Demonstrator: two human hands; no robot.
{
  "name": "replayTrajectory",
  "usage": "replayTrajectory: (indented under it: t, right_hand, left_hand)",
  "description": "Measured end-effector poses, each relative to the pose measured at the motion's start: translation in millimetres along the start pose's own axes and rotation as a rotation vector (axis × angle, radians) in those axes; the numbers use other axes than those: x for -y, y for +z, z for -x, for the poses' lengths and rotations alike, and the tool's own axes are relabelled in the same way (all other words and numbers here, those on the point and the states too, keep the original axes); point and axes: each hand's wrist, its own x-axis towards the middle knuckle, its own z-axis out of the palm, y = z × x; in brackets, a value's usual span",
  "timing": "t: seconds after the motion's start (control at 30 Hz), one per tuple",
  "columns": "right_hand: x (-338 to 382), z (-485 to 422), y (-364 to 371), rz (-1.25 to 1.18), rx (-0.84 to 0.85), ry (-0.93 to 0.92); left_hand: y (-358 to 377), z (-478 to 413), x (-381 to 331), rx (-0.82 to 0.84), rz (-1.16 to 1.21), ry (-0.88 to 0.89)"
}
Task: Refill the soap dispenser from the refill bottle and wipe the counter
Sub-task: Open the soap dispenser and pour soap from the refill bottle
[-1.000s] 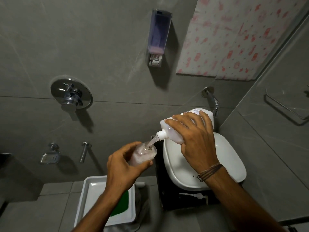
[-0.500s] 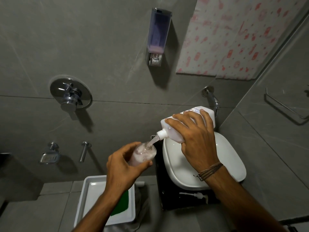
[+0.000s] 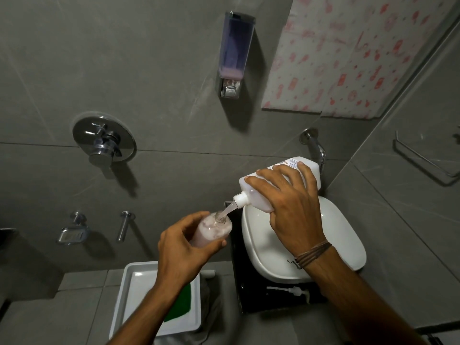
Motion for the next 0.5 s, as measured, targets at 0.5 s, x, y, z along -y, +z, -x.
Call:
replayTrajectory:
  t: [0.5]
  right_hand:
    - [0.9,0.1,3.7,-0.006,-0.004,0.005]
  left_hand:
    - [2.0,-3.2,-3.6,0.025,0.033,0.024]
